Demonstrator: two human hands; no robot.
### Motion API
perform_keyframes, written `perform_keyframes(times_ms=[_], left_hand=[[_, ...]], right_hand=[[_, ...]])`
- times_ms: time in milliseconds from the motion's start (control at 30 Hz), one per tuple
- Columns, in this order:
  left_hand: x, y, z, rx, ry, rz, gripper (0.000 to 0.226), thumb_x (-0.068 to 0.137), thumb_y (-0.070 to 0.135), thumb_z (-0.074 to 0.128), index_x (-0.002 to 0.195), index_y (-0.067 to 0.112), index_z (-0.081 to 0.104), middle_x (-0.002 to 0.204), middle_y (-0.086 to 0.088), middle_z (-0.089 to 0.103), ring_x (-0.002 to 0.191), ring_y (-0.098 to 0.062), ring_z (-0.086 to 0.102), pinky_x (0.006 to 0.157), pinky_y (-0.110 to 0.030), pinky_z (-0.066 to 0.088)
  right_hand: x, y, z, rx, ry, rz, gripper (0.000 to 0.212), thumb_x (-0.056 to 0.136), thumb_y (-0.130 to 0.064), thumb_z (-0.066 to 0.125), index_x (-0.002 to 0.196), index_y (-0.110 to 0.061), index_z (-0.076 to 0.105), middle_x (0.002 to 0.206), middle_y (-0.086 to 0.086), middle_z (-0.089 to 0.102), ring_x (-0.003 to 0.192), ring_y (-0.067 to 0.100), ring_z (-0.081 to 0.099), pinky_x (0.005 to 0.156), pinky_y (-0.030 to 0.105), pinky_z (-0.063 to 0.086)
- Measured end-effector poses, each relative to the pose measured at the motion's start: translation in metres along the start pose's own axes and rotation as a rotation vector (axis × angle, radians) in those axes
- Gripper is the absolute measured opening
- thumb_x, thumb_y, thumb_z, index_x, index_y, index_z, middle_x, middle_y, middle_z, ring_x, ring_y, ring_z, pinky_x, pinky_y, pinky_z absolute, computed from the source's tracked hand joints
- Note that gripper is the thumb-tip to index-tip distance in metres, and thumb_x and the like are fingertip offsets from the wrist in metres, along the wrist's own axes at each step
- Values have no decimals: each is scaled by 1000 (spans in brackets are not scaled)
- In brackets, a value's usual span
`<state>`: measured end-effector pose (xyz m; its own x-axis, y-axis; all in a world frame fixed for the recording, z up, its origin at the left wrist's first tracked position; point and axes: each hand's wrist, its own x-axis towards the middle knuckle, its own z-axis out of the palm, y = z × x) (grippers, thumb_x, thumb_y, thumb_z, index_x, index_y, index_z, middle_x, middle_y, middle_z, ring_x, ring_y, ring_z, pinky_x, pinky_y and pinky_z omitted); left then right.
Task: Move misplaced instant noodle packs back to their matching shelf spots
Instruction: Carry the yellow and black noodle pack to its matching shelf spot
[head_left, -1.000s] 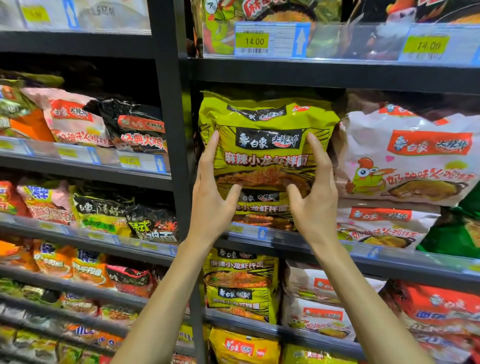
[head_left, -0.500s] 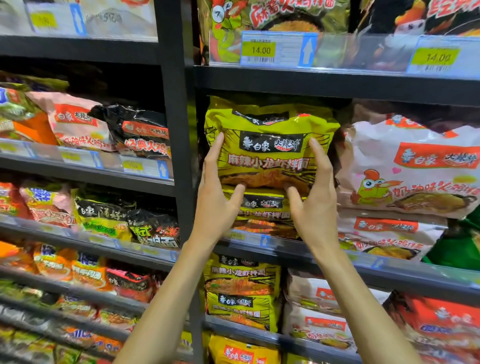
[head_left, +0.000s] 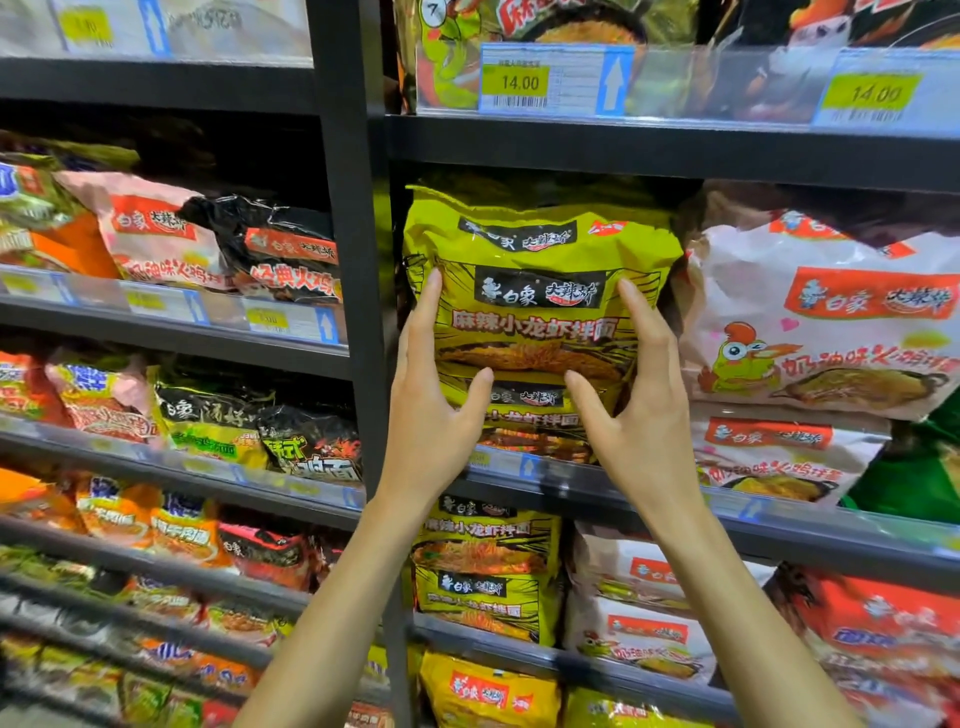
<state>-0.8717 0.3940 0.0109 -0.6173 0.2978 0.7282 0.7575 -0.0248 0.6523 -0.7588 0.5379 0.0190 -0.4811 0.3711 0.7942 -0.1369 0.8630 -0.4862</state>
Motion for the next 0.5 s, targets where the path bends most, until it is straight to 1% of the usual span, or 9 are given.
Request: perform_keyframes(times_ms=[67,100,133,167,200,233,300,433,500], left_hand=[[-5,7,-1,2,-7,-23,84,97,4,66,162,23,16,165,13,16,138,29,8,86,12,29],[-8,10,-2,7,-10,-35,84,97,3,65,162,22,16,167,10,15,143,22,10,81,12,29],[-11,12,-3,15,-14,-44,85,97,4,65,162,24,15,169,8,14,150,11,11,82,12,28],[-13,11,-4,27,-19,-49,86,97,6,65,163,28,13,170,9,14,154,1,11,89,11,27],[-15,10,-5,42,-26,-54,86,98,10,64,163,31,12,170,11,14,156,-3,10,97,8,23],[-17,8,-6,53,-34,-63,85,98,13,64,162,34,12,170,12,14,157,-4,10,104,5,18],[-20,7,-9,65,-46,-89,83,99,18,64,162,37,12,170,15,13,156,-1,10,108,3,12],[-26,10,-14,60,-76,-114,81,100,22,63,161,38,13,169,16,12,155,1,11,108,-2,14],[-26,11,-17,62,-90,-117,80,100,22,62,161,38,13,169,16,13,155,0,13,113,-10,18]], right_hand=[[-2,-2,-5,-9,9,-1,78,92,-11,70,156,-25,27,160,-1,33,151,16,26,121,31,25],[-3,-3,-7,-11,10,3,77,92,-11,70,156,-25,28,159,-1,34,150,15,27,121,32,26],[-5,-5,-8,-12,4,14,77,93,-11,70,156,-26,28,159,-2,34,150,14,27,121,35,28],[-6,-6,-10,-12,-6,25,77,93,-12,70,156,-27,28,159,-3,34,150,14,27,121,38,29],[-6,-7,-11,-15,-14,33,77,93,-12,69,156,-29,28,160,-4,33,150,13,26,121,40,29],[-7,-9,-12,-19,-21,38,77,93,-13,69,156,-29,28,160,-4,33,151,13,25,121,40,29],[-8,-10,-13,-24,-28,46,77,93,-14,69,156,-30,27,160,-6,32,151,11,25,121,40,29],[-10,-14,-16,-15,-28,49,76,93,-15,68,155,-33,27,159,-8,32,149,9,27,117,47,35],[-11,-15,-18,-30,-41,50,76,94,-15,68,155,-34,27,159,-8,32,148,8,28,117,46,36]])
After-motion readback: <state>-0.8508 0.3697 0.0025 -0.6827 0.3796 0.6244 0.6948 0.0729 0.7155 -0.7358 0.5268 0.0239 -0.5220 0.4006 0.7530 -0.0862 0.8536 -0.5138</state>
